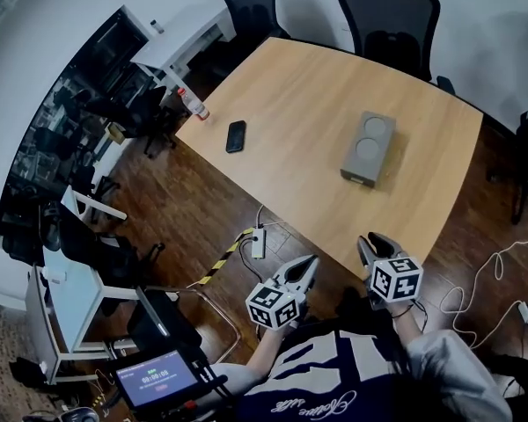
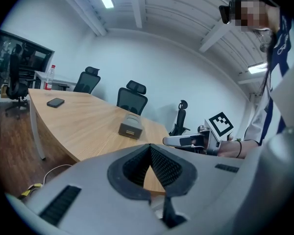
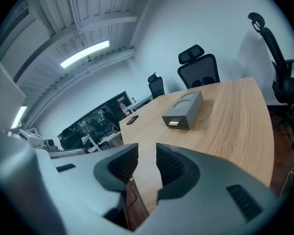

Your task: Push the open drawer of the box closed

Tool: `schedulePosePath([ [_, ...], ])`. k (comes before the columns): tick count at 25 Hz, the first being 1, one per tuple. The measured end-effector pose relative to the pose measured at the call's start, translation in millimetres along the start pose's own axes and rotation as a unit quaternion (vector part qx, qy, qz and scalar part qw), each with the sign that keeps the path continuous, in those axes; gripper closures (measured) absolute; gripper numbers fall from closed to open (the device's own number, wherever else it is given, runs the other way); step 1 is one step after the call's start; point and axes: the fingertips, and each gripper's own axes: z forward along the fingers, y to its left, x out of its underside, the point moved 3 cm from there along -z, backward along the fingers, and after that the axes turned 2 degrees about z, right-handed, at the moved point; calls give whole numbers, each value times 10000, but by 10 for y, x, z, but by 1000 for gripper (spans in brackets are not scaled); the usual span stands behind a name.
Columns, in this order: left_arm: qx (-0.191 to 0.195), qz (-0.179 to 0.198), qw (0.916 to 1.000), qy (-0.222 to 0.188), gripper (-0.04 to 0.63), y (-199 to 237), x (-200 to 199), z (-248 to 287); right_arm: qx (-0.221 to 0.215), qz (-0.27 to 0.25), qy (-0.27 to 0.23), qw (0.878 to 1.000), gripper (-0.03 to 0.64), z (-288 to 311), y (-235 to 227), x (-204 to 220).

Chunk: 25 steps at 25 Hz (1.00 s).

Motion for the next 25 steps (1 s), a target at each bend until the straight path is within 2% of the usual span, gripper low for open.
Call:
schedulePosePath([
  [7, -2, -104, 9999, -134, 594, -138, 214, -375, -38, -133, -40, 9999, 503, -187, 300, 166],
  [9, -102, -102, 9997, -193, 594, -128, 296, -595, 0, -212, -79, 9997, 510, -260, 444, 270],
  [11, -242, -121, 9993, -266, 594, -106, 387, -850, 45, -267, -147, 9995, 545, -353, 600, 375],
  [16, -535, -308, 9973, -410, 594, -107, 665, -1468, 13, -227, -283, 9993, 545, -601, 1001, 613],
  [19, -465, -334, 9978, -346, 594, -261, 886, -1772, 51, -41, -424, 9991, 582, -819, 1207, 780],
  [22, -323, -338, 9986, -248, 594, -398, 1064, -1964, 51, 122, -522, 9986, 591, -1021, 1381, 965],
  [25, -190, -316, 9991, -185, 594, -517, 1169, -2068, 66, 86, -467, 9988, 612, -1221, 1524, 1190],
])
